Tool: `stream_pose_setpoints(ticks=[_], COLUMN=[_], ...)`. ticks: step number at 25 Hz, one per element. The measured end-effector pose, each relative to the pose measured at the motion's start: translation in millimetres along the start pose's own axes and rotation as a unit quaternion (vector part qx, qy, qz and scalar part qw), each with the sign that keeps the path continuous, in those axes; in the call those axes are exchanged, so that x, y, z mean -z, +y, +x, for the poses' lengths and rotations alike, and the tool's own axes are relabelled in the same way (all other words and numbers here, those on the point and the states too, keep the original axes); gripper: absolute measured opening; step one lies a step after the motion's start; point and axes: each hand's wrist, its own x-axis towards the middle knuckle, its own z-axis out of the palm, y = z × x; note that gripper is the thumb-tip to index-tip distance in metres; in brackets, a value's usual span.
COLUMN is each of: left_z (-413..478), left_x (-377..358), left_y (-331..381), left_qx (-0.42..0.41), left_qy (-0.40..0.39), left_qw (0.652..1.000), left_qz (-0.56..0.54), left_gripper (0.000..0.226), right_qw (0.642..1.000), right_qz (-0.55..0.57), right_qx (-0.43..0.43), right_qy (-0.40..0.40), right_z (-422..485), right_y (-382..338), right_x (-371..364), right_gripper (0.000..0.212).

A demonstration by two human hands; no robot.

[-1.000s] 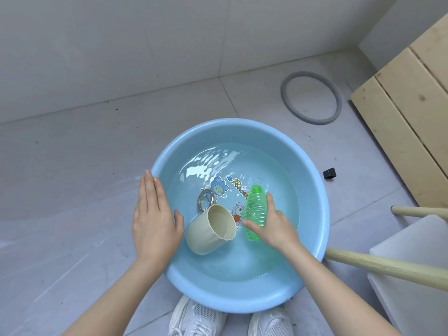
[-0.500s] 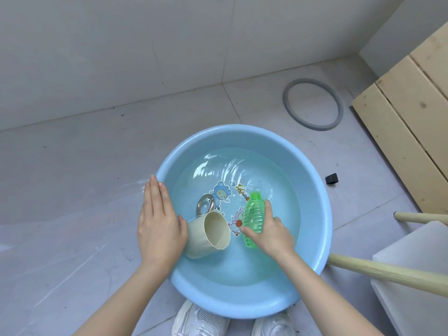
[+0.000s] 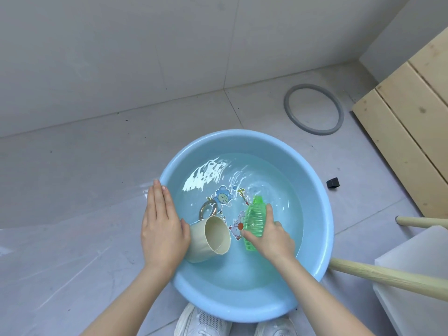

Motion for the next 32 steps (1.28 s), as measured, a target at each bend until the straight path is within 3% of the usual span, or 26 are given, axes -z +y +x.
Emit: stream_pose_setpoints(ticks=[32], left_z=[0.3], left_x=[-2.8], left_y=[-2.3], left_qx=[0.004], left_qy=[-0.001], left_qw=[1.000], left_qz=[-0.004], left_gripper=[0.088], right_qw=[1.000], right_qz=[0.004], right_qx=[-0.001], right_qy=[0.007], right_z=[2.8], right_y=[0.3], right_x=[0.3], right_gripper=[0.104])
